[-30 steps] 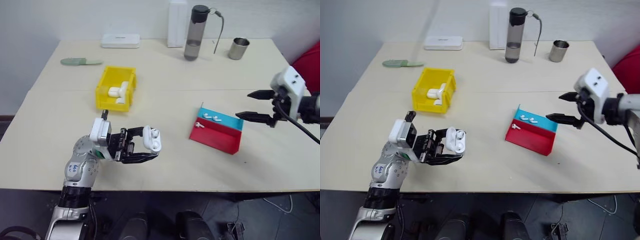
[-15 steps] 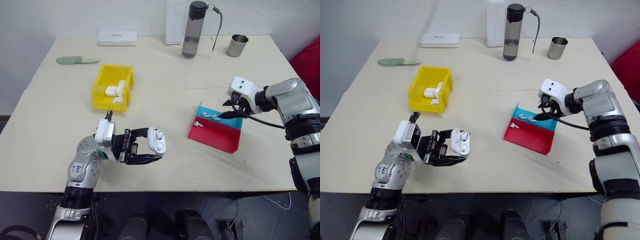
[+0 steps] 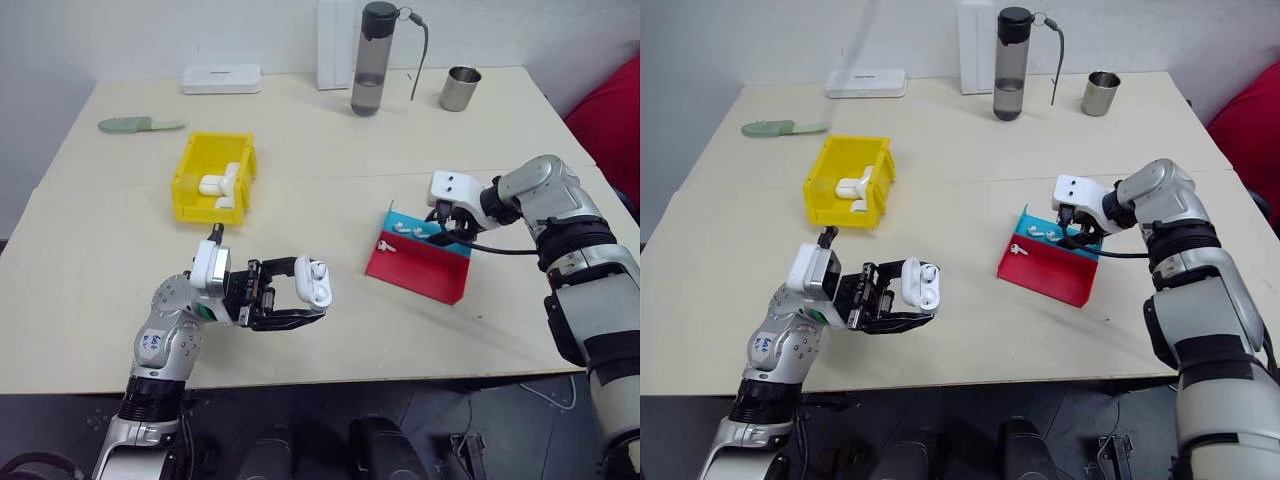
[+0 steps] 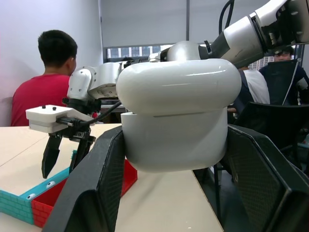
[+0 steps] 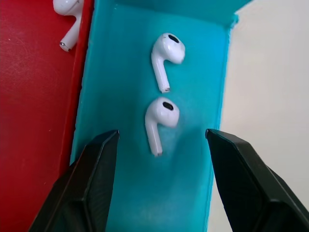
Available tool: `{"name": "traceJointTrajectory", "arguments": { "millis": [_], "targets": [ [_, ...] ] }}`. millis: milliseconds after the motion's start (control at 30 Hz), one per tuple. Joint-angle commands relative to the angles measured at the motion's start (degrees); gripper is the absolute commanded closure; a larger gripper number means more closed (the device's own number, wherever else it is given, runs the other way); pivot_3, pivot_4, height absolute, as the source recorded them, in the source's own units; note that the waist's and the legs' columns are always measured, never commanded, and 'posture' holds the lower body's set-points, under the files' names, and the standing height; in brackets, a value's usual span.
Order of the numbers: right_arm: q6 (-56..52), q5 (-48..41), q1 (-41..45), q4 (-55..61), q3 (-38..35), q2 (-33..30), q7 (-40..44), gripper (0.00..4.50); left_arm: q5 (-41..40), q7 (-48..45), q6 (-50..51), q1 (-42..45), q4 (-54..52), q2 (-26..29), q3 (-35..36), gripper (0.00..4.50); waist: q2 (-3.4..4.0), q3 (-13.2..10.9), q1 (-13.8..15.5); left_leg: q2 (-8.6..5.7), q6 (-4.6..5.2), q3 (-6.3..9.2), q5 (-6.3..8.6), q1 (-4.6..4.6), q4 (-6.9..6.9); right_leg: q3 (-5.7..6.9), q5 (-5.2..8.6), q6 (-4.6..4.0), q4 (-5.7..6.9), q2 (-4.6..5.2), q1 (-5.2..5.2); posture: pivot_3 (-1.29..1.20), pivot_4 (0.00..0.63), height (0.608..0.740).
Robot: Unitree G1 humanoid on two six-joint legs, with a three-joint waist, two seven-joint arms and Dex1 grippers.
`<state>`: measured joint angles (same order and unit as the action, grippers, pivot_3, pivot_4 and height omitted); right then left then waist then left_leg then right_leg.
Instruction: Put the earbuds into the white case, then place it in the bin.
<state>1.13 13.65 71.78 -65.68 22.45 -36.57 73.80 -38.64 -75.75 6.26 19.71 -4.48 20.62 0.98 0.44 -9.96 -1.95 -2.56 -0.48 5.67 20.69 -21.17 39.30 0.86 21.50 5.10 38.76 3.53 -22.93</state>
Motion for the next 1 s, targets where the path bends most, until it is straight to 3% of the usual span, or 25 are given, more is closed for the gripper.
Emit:
{"name": "traceJointTrajectory", "arguments": {
  "millis": [33,600,700,1000],
  "targets": [
    [2.3,1.86,2.38,-1.54,-0.35,0.82,-1.14,1.63,-0.21,0.18,-0.79,-0.21,-2.56,0.27,0.02,1.75,0.0,0.0,-0.03,0.0,0.0,0.0,0.0,-0.01,0.0,-0.01,0.0,0.0,0.01,0.01,-0.01,0.0,0.15,0.74],
    [3.3,6.8,3.86,-5.59,-0.09,3.75,-0.76,1.63,-0.25,0.64,-0.85,-1.23,-3.47,0.99,0.58,1.75,0.01,0.01,-0.09,-0.01,-0.01,0.0,0.0,0.0,0.1,-0.03,0.0,0.0,0.15,0.01,-0.06,0.0,0.15,0.74],
    [3.09,7.29,3.7,-5.67,0.2,3.75,-0.19,2.15,-0.29,0.85,-0.85,-1.43,-3.72,0.99,0.59,1.75,0.01,0.01,-0.07,-0.01,-0.01,0.0,0.0,0.0,0.13,-0.03,0.0,0.0,0.14,0.01,-0.06,0.0,0.15,0.74],
    [2.09,8.26,3.58,-6.0,0.16,3.48,0.42,2.15,-0.4,0.94,-0.83,-1.74,-3.84,1.18,0.82,1.75,0.01,0.01,-0.01,-0.01,-0.02,0.0,0.0,0.0,0.3,-0.05,0.0,0.0,0.14,0.02,-0.06,0.0,0.15,0.74]
  ]
}}
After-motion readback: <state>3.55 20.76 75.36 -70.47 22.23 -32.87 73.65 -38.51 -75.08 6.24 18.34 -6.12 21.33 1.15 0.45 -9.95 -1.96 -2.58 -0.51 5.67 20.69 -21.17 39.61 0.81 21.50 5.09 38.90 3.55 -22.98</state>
